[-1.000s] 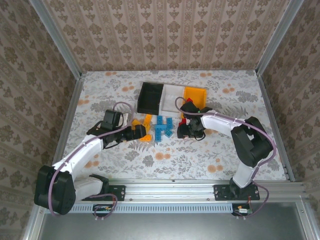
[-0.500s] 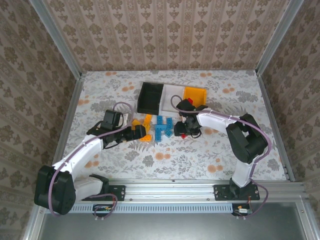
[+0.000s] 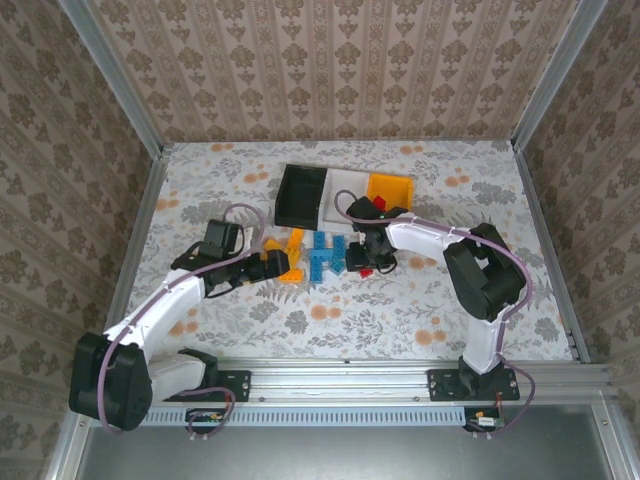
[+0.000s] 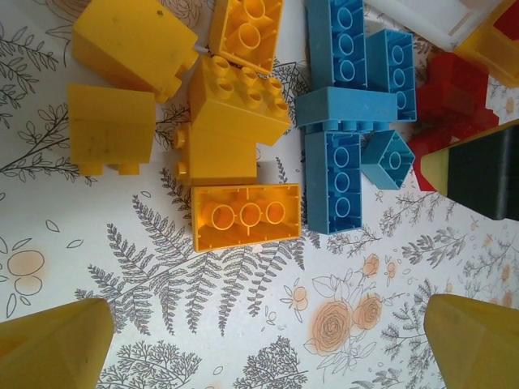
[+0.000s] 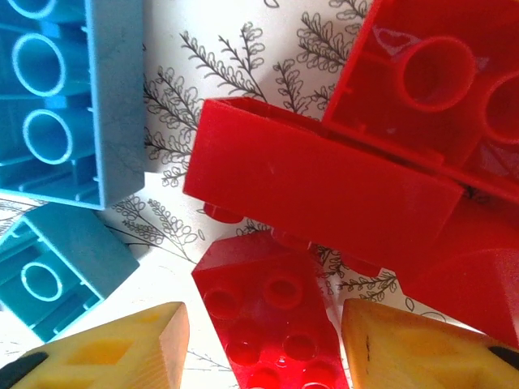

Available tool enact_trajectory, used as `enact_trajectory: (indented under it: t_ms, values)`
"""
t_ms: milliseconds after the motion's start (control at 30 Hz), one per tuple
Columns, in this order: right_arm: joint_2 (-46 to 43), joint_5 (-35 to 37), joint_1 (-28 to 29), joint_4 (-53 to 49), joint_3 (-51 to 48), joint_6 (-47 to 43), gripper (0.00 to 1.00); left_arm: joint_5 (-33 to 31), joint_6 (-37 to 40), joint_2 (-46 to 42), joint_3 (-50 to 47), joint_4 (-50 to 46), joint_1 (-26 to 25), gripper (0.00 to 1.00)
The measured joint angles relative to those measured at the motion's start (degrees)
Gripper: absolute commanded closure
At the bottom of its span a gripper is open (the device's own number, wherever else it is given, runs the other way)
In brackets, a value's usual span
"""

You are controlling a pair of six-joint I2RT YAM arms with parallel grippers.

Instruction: Sort the legos into containers by color

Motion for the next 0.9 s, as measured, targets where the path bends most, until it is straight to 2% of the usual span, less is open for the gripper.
enact_trajectory:
  t_ms: [367, 533, 700, 900]
  values:
    - [0.9, 3.7, 1.2, -1.3, 0.9, -1.1, 0.63, 0.2, 0.0, -2.3, 0.0, -0.6, 1.2, 0.0]
    - [0.3, 4.0, 1.4, -0.9, 0.3, -1.0, 0.67, 0.3, 0.0, -2.6, 0.0, -0.7, 1.2, 0.0]
    - [-5.6, 4.2, 1.4, -1.4, -3.5, -0.3, 0.67, 0.6, 0.0, -2.6, 0.0, -0.6, 1.2, 0.0]
    - [-17.9, 4.5, 0.8, -2.9, -4.8, 0.9, 0.67, 1.4, 0.0, -2.1, 0.0, 0.2, 1.2, 0.0]
